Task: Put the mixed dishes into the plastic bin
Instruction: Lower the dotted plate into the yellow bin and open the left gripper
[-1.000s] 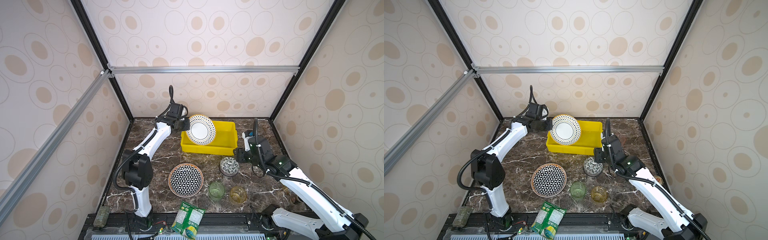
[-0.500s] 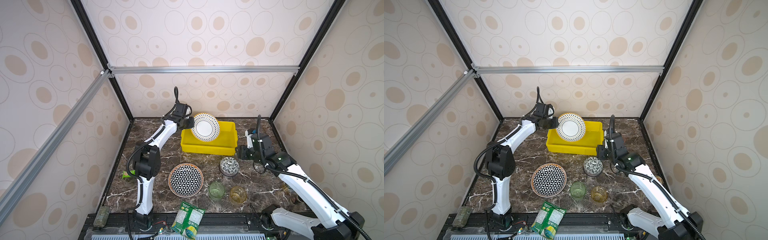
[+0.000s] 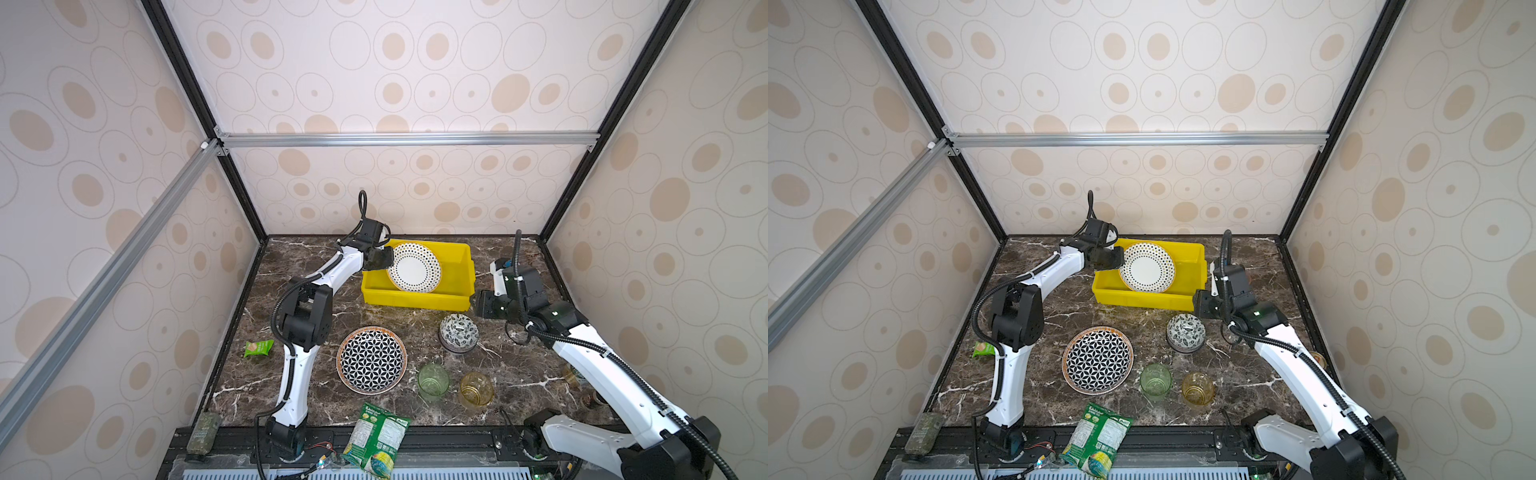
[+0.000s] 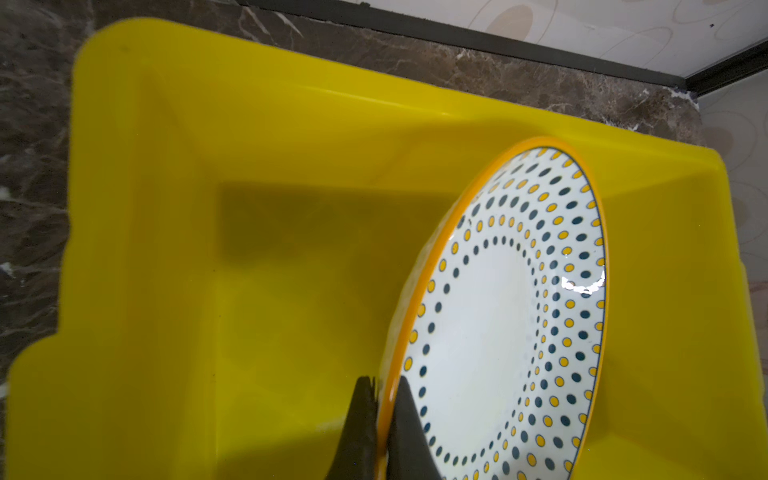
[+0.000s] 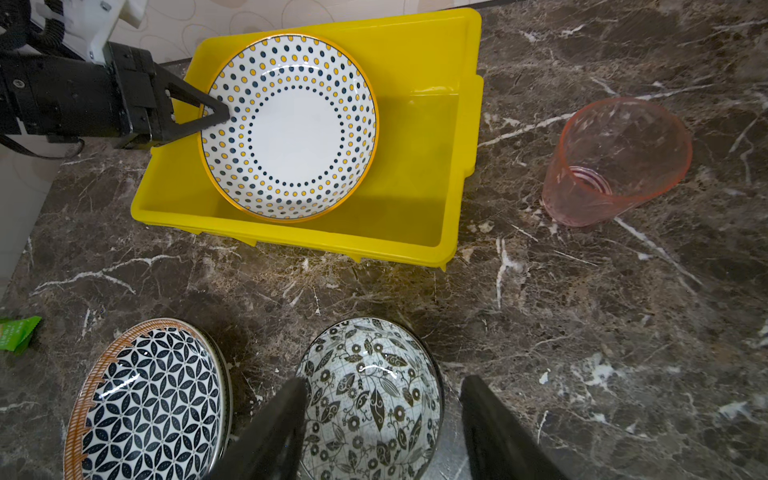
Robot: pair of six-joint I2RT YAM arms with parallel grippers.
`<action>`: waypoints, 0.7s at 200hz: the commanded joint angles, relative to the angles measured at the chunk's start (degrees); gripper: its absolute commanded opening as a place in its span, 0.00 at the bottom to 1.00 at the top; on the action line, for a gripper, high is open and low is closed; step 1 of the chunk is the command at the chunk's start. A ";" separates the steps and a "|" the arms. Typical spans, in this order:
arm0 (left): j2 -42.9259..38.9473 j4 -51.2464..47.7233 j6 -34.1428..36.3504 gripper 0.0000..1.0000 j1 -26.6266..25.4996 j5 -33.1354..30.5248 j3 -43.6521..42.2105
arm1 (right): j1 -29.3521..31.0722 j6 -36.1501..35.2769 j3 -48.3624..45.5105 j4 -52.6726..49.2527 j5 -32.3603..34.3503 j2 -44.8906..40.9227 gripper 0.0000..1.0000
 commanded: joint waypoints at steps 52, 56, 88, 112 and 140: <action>-1.95 3.46 -1.66 0.00 -0.02 -2.41 -1.44 | -0.38 0.17 -0.60 0.93 -3.31 1.33 0.62; -1.95 3.45 -1.68 0.00 -0.02 -2.51 -1.57 | -0.42 0.18 -0.65 0.98 -3.47 1.34 0.62; -1.82 3.45 -2.12 0.00 0.16 -3.08 -2.45 | -0.40 0.28 -0.52 1.02 -4.26 1.71 0.62; -1.43 2.69 -2.35 0.00 0.24 -4.08 -2.52 | -0.38 0.53 -0.43 0.94 -5.54 2.37 0.62; -1.06 2.05 -2.55 0.02 0.25 -5.29 -2.63 | -0.38 0.73 -0.43 0.94 -6.92 3.26 0.62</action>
